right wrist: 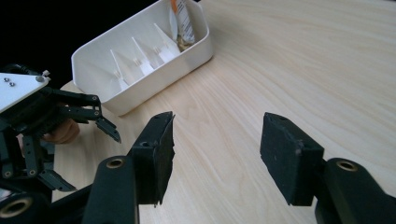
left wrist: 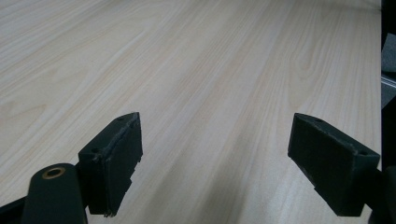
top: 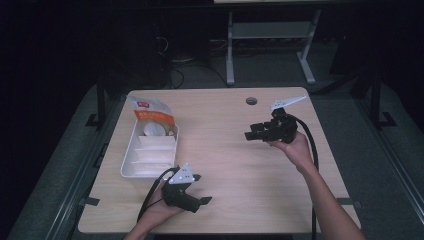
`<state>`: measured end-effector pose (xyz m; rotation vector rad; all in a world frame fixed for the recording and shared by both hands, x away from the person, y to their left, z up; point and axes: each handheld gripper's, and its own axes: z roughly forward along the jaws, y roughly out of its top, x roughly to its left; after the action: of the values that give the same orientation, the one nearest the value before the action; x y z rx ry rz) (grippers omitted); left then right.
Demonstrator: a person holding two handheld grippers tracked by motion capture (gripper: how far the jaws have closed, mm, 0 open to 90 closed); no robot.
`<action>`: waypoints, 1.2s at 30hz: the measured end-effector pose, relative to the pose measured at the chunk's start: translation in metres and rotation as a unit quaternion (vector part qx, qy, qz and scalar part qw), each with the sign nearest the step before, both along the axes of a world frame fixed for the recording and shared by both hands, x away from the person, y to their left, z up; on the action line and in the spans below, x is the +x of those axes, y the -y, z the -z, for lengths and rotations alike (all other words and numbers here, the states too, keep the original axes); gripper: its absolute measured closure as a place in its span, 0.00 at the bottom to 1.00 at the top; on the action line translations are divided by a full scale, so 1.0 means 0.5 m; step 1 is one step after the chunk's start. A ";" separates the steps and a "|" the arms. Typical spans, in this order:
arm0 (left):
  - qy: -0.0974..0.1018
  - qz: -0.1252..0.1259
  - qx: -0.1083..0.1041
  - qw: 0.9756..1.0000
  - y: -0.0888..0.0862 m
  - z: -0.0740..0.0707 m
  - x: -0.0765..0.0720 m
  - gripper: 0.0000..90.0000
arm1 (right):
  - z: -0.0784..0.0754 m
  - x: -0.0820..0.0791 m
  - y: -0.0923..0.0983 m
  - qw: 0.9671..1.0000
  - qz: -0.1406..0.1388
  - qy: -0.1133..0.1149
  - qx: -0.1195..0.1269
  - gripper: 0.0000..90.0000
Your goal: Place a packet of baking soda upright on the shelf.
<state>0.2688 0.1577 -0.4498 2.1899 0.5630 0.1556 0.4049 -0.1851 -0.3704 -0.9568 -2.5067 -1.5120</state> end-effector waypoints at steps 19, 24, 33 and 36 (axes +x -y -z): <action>0.003 -0.002 0.000 1.000 -0.002 -0.001 -0.001 0.19 | 0.016 -0.043 0.064 1.000 0.017 -0.017 -0.003 0.48; 0.002 -0.003 -0.001 1.000 -0.004 -0.002 0.000 0.19 | 0.022 -0.057 0.084 1.000 0.027 -0.016 -0.003 0.48; 0.002 -0.005 -0.001 1.000 -0.005 -0.002 0.002 0.19 | 0.041 -0.077 0.109 0.999 0.034 -0.027 -0.009 0.48; 0.002 -0.006 -0.002 1.000 -0.004 -0.001 0.002 0.19 | 0.048 -0.085 0.116 0.999 0.035 -0.030 -0.007 0.48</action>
<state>0.2697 0.1599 -0.4492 2.1823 0.5734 0.1638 0.3622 -0.2433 -0.3942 -1.0874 -2.4701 -1.4628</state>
